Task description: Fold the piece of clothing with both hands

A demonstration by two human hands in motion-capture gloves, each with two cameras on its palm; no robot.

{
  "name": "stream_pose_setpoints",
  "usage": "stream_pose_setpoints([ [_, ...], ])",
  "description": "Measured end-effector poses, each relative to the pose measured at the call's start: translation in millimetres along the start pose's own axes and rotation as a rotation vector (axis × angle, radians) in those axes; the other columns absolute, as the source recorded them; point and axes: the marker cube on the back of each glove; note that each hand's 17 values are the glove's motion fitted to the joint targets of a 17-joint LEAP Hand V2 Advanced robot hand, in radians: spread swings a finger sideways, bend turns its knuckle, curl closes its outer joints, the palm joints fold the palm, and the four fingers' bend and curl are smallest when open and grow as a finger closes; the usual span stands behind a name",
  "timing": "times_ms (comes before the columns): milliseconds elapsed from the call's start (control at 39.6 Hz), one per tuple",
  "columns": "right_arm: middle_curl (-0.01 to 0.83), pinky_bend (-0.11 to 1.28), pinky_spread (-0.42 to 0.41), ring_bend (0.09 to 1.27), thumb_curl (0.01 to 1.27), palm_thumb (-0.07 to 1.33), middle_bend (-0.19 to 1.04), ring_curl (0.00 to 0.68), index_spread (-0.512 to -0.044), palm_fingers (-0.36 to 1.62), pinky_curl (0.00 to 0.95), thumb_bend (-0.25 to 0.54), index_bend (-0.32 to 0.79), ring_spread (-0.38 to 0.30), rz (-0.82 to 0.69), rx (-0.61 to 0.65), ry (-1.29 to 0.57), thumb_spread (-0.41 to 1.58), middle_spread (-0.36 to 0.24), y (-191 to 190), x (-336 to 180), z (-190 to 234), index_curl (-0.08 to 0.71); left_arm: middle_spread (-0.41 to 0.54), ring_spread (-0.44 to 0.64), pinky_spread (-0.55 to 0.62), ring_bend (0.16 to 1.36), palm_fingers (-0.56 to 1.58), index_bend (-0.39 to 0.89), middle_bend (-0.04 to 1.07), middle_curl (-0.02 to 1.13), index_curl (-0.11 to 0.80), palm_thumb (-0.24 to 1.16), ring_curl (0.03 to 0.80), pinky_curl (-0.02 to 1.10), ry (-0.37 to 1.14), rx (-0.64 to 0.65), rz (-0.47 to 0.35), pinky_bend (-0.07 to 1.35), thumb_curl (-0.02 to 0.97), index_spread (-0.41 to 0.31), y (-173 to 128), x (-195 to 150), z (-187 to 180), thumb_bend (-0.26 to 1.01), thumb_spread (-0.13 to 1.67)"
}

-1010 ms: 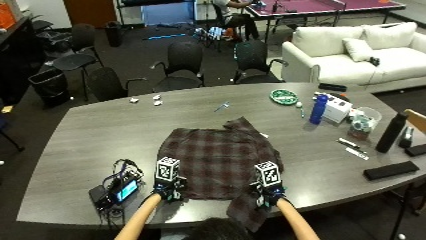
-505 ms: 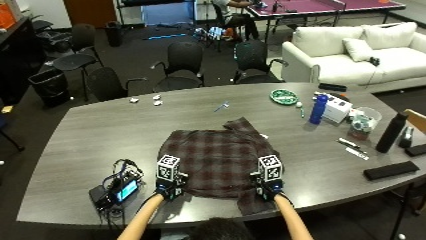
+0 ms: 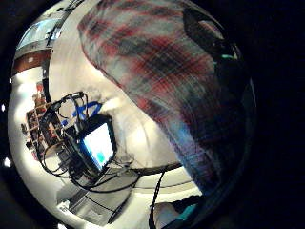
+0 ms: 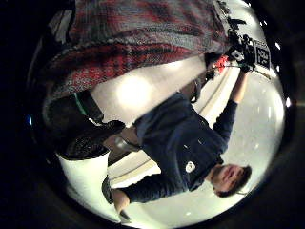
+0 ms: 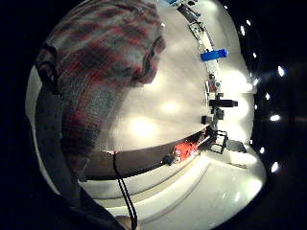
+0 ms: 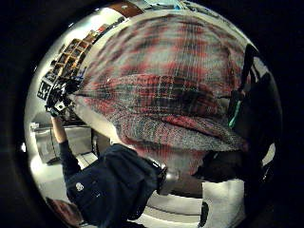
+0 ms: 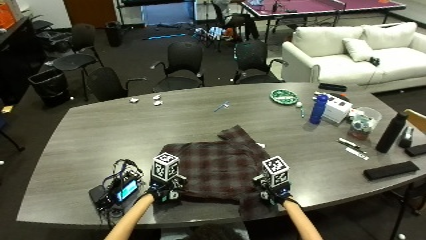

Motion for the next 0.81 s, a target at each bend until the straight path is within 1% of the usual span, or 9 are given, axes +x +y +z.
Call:
stream_pose_setpoints([
  [76,0.526,0.54,-0.345,0.58,0.68,0.99,0.4,0.457,-0.245,1.33,0.39,-0.027,0.34,-0.255,-0.046,0.022,-0.045,0.24,-0.198,38.8,-5.9,-46.1,0.463,-0.234,-0.23,-0.22,0.31,1.13,0.32,0.34,0.49,0.489,0.79,0.347,0.34,0.026,0.024,0.113,0.14,0.509,-0.268,36.1,16.0,-20.9,0.02,1.03],
  [152,0.531,0.54,-0.342,0.58,0.69,0.99,0.41,0.463,-0.244,1.33,0.397,-0.029,0.34,-0.253,-0.067,0.017,-0.07,0.21,-0.197,56.2,-6.5,-74.7,0.475,-0.24,-0.25,-0.22,0.33,1.14,0.33,0.35,0.51,0.505,0.77,0.36,0.34,0.023,0.059,0.158,0.14,0.519,-0.275,64.5,27.0,-46.0,0.0,1.06],
  [303,0.539,0.54,-0.341,0.59,0.71,0.99,0.41,0.476,-0.239,1.32,0.407,-0.031,0.34,-0.252,-0.036,0.067,-0.052,0.18,-0.196,39.3,5.7,-132.7,0.496,-0.241,-0.27,-0.22,0.37,1.14,0.33,0.39,0.53,0.533,0.71,0.387,0.33,0.01,0.189,0.092,0.15,0.532,-0.285,74.6,12.8,-104.9,-0.01,1.13],
  [379,0.542,0.54,-0.341,0.6,0.72,0.98,0.42,0.48,-0.241,1.32,0.412,-0.032,0.34,-0.252,0.029,0.045,-0.032,0.16,-0.196,2.3,19.0,-144.7,0.502,-0.241,-0.27,-0.22,0.38,1.13,0.33,0.39,0.55,0.545,0.7,0.398,0.33,0.025,0.204,0.024,0.15,0.54,-0.287,53.2,-7.3,-123.5,-0.01,1.15],
  [455,0.546,0.54,-0.34,0.59,0.73,0.98,0.42,0.482,-0.244,1.31,0.413,-0.033,0.34,-0.251,0.094,-0.061,-0.008,0.16,-0.196,-42.2,27.8,-147.7,0.508,-0.245,-0.28,-0.23,0.38,1.13,0.33,0.4,0.56,0.556,0.69,0.406,0.33,0.061,0.167,-0.064,0.16,0.549,-0.289,17.9,-32.3,-128.9,-0.01,1.17],
  [556,0.541,0.55,-0.346,0.58,0.73,0.98,0.4,0.481,-0.246,1.28,0.416,-0.034,0.31,-0.253,0.17,-0.18,0.035,0.17,-0.198,-110.7,31.2,-133.8,0.509,-0.249,-0.28,-0.22,0.36,1.1,0.32,0.4,0.57,0.565,0.7,0.406,0.34,0.043,0.03,-0.307,0.17,0.564,-0.286,-20.2,-58.9,-122.3,0.0,1.17],
  [606,0.539,0.55,-0.352,0.57,0.74,0.97,0.39,0.479,-0.25,1.26,0.415,-0.037,0.29,-0.252,0.194,-0.218,0.051,0.18,-0.199,-128.5,24.9,-131.1,0.508,-0.247,-0.27,-0.21,0.33,1.07,0.31,0.4,0.57,0.567,0.71,0.402,0.34,0.037,-0.038,-0.411,0.16,0.571,-0.282,-32.9,-65.4,-114.4,0.0,1.16],
  [682,0.534,0.55,-0.361,0.57,0.74,0.97,0.37,0.478,-0.253,1.26,0.413,-0.038,0.27,-0.251,0.255,-0.245,0.063,0.2,-0.199,-145.8,13.7,-123.5,0.508,-0.246,-0.26,-0.2,0.32,1.07,0.31,0.4,0.57,0.573,0.71,0.401,0.33,0.055,-0.089,-0.438,0.15,0.577,-0.279,-61.0,-73.2,-93.6,-0.01,1.16],
  [808,0.527,0.54,-0.369,0.54,0.74,0.96,0.35,0.471,-0.253,1.25,0.405,-0.038,0.24,-0.256,0.299,-0.267,0.069,0.23,-0.202,-186.2,1.7,-74.9,0.504,-0.246,-0.25,-0.18,0.3,1.06,0.3,0.39,0.58,0.581,0.71,0.401,0.33,0.021,-0.115,-0.483,0.14,0.586,-0.276,-111.6,-95.4,-49.8,-0.01,1.16],
])
